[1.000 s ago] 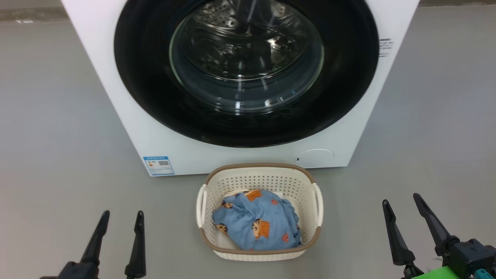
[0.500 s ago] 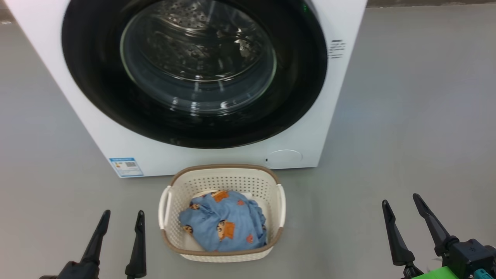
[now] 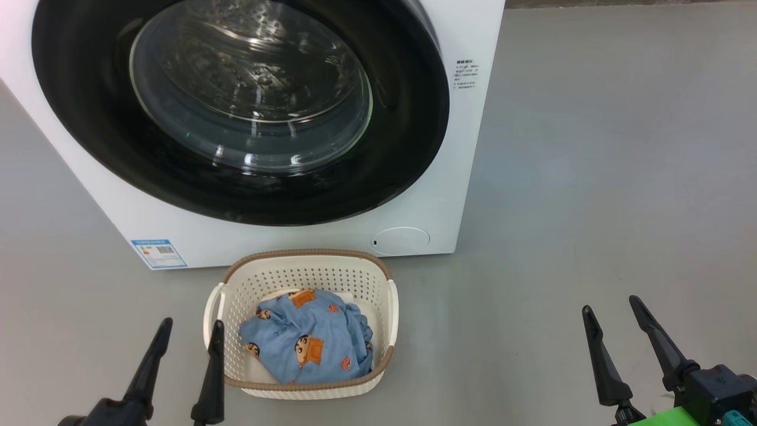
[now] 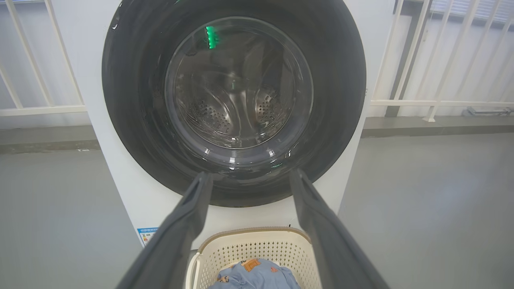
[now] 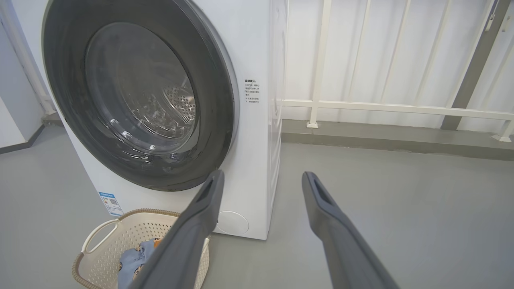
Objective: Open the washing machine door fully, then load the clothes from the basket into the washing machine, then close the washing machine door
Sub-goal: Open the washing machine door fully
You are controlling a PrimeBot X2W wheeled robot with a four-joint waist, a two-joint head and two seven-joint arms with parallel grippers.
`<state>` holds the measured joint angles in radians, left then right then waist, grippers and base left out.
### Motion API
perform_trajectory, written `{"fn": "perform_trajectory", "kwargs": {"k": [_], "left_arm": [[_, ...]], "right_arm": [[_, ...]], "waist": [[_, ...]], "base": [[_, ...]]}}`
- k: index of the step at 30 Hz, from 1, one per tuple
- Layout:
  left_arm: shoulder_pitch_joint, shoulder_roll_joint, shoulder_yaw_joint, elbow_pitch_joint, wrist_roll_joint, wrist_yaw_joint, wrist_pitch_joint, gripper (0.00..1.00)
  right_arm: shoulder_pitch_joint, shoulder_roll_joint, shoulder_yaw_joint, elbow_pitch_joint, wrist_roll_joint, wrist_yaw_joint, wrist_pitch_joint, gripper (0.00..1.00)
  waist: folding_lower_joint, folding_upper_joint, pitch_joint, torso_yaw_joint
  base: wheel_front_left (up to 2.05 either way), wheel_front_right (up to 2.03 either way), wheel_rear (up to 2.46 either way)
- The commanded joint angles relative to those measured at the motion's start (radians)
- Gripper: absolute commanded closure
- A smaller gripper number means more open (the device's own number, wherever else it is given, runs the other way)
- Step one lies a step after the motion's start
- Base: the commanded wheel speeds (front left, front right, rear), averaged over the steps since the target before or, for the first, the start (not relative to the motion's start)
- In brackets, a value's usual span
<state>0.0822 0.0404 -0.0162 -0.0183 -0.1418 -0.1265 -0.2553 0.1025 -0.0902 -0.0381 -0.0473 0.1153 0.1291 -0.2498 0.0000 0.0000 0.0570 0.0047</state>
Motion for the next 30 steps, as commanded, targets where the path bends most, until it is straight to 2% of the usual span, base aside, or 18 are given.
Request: {"fn": "perform_trajectory", "kwargs": {"k": [1, 17, 29, 30], "left_arm": [[-0.032, 0.01, 0.037, -0.031, 0.0, 0.004, -0.006, 0.0], [-0.036, 0.01, 0.057, -0.029, -0.011, 0.001, -0.006, 0.0], [-0.035, 0.01, 0.074, -0.04, 0.003, -0.002, -0.006, 0.0], [-0.036, 0.01, 0.075, -0.041, 0.002, -0.002, -0.006, 0.0]], "right_arm": [[-0.024, -0.008, 0.03, -0.02, -0.002, 0.002, -0.012, 0.0], [-0.034, 0.005, 0.023, -0.021, 0.001, 0.002, -0.012, 0.0], [-0.051, 0.025, -0.021, -0.034, 0.049, 0.002, -0.012, 0.0], [-0.053, 0.026, -0.027, -0.034, 0.061, 0.002, -0.012, 0.36]], "waist": [[0.0, 0.0, 0.003, -0.001], [0.0, 0.0, 0.012, -0.011], [0.0, 0.0, 0.036, -0.014], [0.0, 0.0, 0.037, -0.014]], "base": [[0.0, 0.0, 0.0], [0.0, 0.0, 0.0], [0.0, 0.0, 0.0], [0.0, 0.0, 0.0]]}}
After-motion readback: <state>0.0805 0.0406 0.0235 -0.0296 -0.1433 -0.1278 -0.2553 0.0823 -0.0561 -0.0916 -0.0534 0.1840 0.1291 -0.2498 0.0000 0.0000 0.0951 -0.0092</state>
